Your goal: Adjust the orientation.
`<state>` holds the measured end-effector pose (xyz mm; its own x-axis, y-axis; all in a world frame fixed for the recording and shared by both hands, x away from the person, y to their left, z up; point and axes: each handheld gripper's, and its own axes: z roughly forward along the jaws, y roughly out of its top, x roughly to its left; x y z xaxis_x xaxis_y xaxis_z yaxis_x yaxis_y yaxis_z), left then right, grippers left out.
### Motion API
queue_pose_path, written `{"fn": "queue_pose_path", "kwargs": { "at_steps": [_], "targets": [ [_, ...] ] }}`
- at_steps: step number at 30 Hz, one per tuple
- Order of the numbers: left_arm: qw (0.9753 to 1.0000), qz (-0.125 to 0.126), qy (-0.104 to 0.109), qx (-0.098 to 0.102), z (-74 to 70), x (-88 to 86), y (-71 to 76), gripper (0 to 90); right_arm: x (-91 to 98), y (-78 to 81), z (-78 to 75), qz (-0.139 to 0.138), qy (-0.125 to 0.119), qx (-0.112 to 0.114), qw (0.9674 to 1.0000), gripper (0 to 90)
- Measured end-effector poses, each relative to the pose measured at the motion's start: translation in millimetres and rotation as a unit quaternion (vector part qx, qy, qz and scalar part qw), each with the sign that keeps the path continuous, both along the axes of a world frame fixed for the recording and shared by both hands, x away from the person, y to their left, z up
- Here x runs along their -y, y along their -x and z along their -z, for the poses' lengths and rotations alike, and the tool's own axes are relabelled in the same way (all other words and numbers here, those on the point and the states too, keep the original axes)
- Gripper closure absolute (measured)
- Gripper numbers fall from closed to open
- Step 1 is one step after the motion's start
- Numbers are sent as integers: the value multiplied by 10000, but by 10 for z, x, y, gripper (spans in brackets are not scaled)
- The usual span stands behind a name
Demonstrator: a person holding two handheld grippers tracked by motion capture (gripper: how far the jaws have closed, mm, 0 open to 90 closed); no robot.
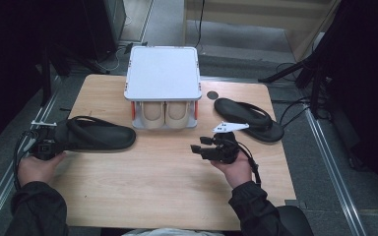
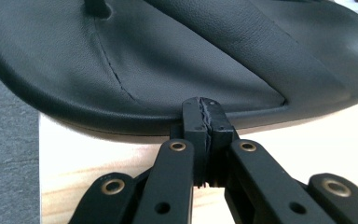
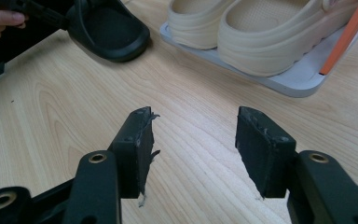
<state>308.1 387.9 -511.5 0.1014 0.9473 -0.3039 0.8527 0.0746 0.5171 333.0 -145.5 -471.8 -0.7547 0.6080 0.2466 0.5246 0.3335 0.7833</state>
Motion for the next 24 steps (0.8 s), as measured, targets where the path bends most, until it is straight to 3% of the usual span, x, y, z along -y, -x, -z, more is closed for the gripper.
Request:
{"fn": "queue_pose_path", "kwargs": {
  "at_steps": [17,24],
  "targets": [
    [9998,-107,149,60,13,-95,-447,900,136,104,23,280,-3,12,9996,477],
    [9994,-134,264,175,38,-113,-646,900,179,146,45,371,13,-18,9993,477]
  ]
}}
